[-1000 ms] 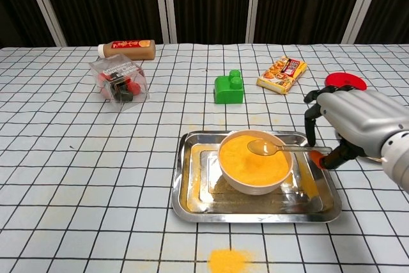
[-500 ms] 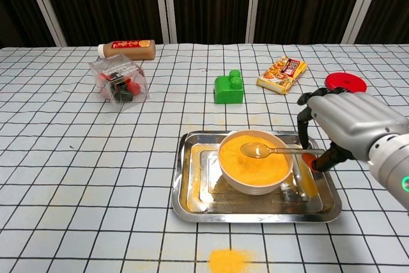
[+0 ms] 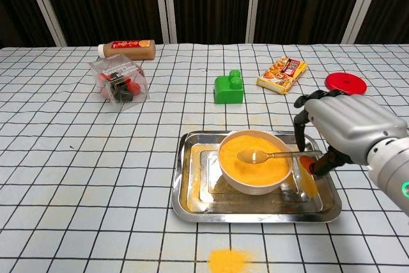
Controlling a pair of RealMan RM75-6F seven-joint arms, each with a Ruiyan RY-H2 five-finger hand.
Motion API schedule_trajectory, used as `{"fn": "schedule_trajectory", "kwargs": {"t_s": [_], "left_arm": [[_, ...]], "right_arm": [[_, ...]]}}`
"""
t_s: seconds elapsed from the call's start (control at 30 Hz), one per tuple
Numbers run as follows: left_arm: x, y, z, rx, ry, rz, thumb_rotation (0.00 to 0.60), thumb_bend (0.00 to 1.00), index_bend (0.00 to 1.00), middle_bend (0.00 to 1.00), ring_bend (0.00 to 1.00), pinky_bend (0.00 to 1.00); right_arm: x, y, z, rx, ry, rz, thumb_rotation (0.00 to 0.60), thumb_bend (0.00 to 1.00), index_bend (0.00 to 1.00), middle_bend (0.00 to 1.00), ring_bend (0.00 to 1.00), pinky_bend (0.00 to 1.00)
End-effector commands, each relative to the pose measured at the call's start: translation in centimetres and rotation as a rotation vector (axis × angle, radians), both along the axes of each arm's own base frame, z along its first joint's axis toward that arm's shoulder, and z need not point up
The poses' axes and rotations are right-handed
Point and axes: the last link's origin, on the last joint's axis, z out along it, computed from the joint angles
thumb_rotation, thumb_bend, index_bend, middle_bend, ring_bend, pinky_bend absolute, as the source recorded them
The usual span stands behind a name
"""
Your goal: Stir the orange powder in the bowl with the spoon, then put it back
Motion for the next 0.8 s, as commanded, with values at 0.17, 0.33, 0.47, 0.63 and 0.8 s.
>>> {"fn": "schedule_trajectory", "kwargs": {"t_s": [0.17, 0.33, 0.47, 0.63, 0.8], "left_arm": [[0.0, -0.01, 0.01, -0.001, -0.002, 0.001, 0.6, 0.0, 0.0, 0.0, 0.0, 0.0], [-0.03, -0.02, 0.0, -0.003, -0.003, 0.003, 0.6, 0.0, 0.0, 0.0, 0.0, 0.0], [-0.04, -0.03, -0.02, -0.005, -0.004, 0.004, 0.6, 0.0, 0.0, 0.0, 0.0, 0.0], [-0.01, -0.04, -0.02, -0.006, -0.005, 0.004, 0.6, 0.0, 0.0, 0.0, 0.0, 0.0], [-0.03, -0.08, -0.06, -0.009, -0.004, 0.006, 0.6, 0.0, 0.0, 0.0, 0.0, 0.0]], "right_arm": [[0.13, 0.14, -0.14, 0.002, 0.003, 0.002, 0.6, 0.49, 0.45, 0.14, 0.0, 0.0], [0.18, 0.2, -0.24, 0.004, 0.003, 0.002, 0.6, 0.49, 0.45, 0.14, 0.0, 0.0], [0.1, 0.26, -0.15, 0.006, 0.012, 0.002, 0.6, 0.49, 0.45, 0.14, 0.0, 0.0], [-0.2, 0.36, -0.01, 0.013, 0.044, -0.003, 0.6, 0.58, 0.45, 0.14, 0.0, 0.0], [-0.42, 0.58, 0.05, 0.023, 0.056, -0.01, 0.6, 0.61, 0.45, 0.14, 0.0, 0.0]]}}
